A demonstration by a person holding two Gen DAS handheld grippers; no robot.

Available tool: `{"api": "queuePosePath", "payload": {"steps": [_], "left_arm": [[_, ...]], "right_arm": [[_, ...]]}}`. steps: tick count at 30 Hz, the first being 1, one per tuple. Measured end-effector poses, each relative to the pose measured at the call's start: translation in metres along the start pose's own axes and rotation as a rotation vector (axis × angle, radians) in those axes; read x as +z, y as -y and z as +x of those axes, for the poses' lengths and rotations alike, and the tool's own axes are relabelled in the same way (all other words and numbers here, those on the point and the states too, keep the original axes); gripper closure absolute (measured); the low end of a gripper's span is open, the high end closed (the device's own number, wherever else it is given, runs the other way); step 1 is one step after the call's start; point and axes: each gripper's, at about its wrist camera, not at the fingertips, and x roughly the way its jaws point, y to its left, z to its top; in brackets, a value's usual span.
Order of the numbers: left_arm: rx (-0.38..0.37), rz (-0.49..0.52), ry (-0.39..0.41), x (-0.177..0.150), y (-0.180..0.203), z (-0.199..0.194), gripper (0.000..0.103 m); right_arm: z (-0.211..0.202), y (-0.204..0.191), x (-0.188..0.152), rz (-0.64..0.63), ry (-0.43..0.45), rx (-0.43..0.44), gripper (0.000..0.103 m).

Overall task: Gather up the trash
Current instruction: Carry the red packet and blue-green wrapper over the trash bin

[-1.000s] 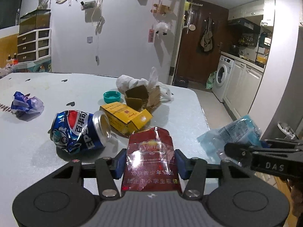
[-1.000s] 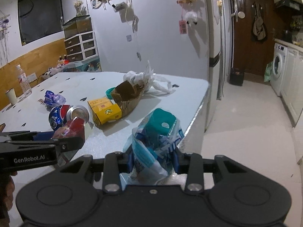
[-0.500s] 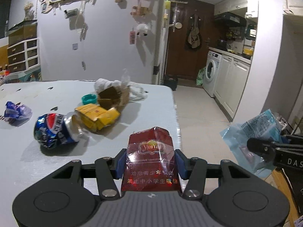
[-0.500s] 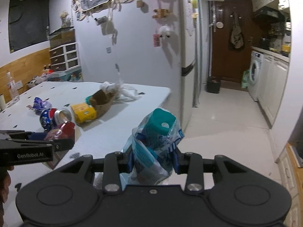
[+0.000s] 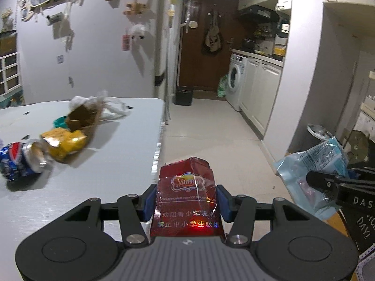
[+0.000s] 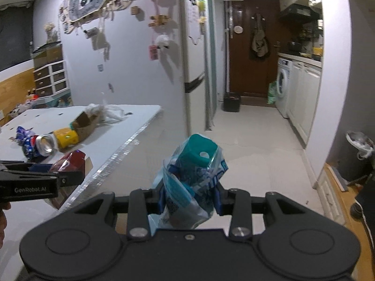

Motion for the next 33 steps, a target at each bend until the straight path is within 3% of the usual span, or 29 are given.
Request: {"api": "queuePosePath", "payload": {"steps": [14,26,33], "left_arm": [[-0.095,0.065,-0.114,-0.014,0.070,0.080,0.050],[-0.137,0.086,-0.258,-0.030,0.100,0.177,0.050],[-0.140,0.105,-0.326,-0.043,0.105,0.232,0.050]], "right_arm": [[0.036,0.066,-0.039,0.088,-0.086,-0.110,0.064],[0.109,0.106,-0.085,0.186,-0.224,-0.181,0.064],[0.161,0.118,-0.109,0.213,-0.318,-0.176,0.064]]}}
